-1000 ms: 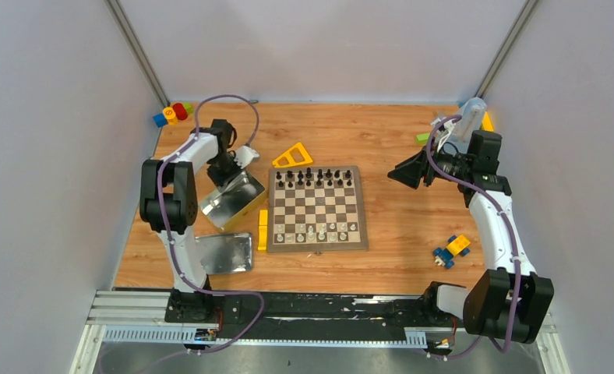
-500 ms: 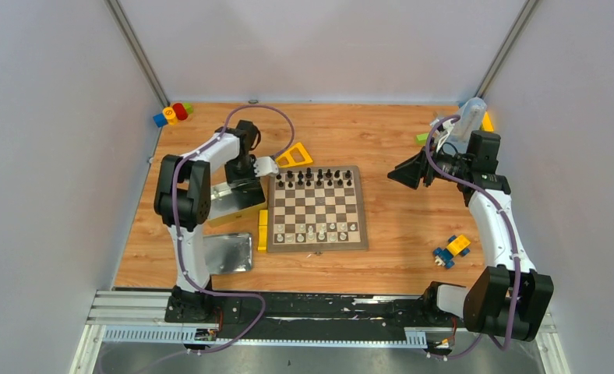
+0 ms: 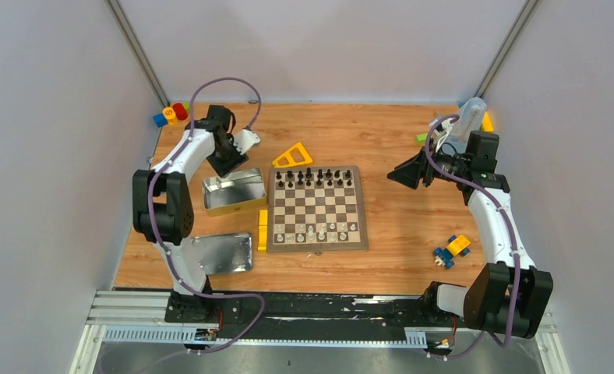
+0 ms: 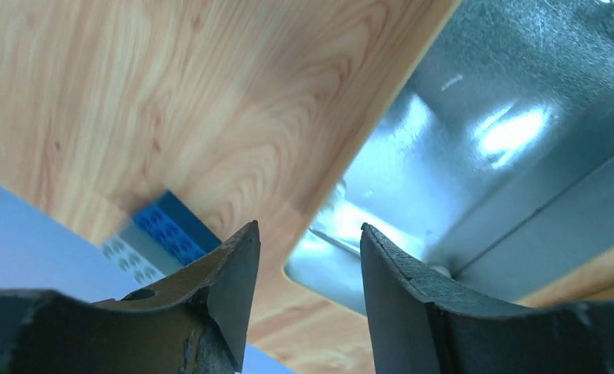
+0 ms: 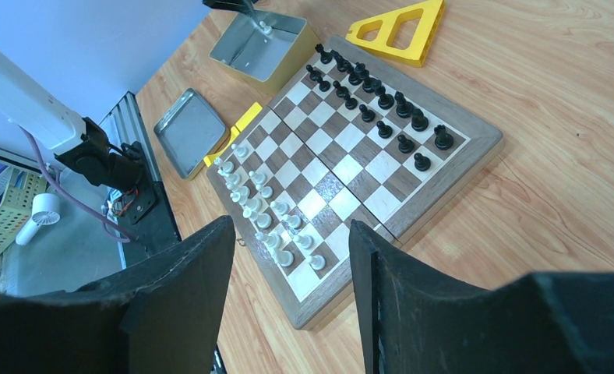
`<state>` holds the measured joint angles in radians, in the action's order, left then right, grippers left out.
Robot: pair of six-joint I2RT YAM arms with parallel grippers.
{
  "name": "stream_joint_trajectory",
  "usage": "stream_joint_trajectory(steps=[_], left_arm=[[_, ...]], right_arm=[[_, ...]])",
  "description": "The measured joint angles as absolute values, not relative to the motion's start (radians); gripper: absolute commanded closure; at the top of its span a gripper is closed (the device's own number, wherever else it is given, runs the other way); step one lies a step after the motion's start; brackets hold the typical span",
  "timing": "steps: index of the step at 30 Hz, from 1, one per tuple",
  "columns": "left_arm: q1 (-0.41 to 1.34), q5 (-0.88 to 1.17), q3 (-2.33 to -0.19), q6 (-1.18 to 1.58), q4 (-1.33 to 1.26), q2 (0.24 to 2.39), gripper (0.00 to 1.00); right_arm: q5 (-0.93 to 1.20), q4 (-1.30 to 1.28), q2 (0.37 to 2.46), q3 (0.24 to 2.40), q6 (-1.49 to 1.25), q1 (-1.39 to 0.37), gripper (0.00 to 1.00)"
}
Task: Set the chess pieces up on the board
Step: Adjust the storage box at the center of the board.
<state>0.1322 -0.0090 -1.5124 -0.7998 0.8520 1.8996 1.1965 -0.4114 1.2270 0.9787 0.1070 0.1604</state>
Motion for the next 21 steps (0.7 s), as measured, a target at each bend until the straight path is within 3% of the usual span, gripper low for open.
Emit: stream_joint_trajectory(steps=[7, 21], left_arm=[[0.108, -0.007, -1.373, -0.551, 0.820, 1.727, 0.46], [0.090, 0.070, -1.222, -0.411, 0.807, 1.730, 0.56]], right_arm=[[1.200, -0.413, 1.227, 0.979, 0.107, 0.160, 0.43], [1.206, -0.414, 1.227, 0.979, 0.107, 0.160, 0.43]])
